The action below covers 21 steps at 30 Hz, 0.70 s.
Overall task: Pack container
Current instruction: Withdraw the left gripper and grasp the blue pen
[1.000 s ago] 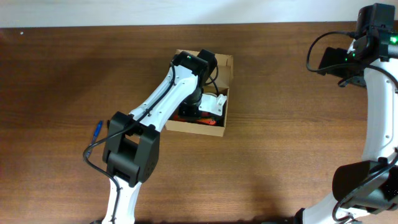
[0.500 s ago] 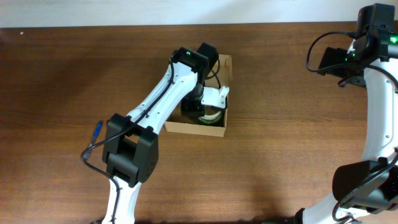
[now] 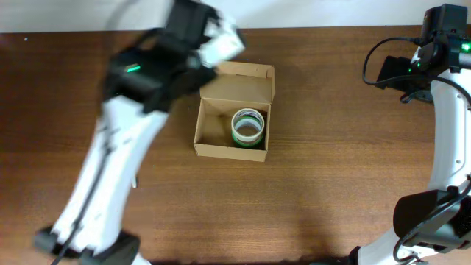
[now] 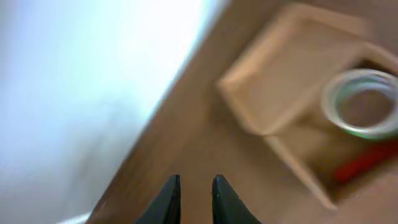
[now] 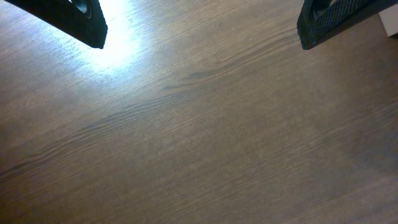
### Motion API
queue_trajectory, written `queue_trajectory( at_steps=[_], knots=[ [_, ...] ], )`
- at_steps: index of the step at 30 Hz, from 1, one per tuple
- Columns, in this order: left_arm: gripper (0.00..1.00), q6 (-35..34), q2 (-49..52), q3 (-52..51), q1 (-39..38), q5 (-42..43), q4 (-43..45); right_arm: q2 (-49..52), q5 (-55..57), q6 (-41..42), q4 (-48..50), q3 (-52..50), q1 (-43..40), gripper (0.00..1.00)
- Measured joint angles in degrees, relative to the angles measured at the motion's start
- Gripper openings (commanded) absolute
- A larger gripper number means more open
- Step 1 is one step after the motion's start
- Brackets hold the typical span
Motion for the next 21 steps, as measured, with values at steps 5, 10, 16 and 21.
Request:
queue_trajectory(
  at_steps=[5,10,16,21],
  knots=[
    [0.24,-3.08,-8.04,-8.74,11.04,-1.92,2.1,0.0,0.0,0.0,-0.02,0.0,0.0,1.0],
    [0.31,-9.57,-8.22,-20.55,25.62,0.35,-0.55,0.0,0.0,0.02,0.02,0.0,0.0,0.99],
    [0.46,-12.66,-7.08,-39.52,39.52,10.12,6.29,0.0,0.02,0.02,0.02,0.0,0.0,0.99],
    [0.55,-9.84,-6.99,-52.65,42.01,14.67,18.25,0.0,0.02,0.0,0.0,0.0,0.0,0.99]
  ],
)
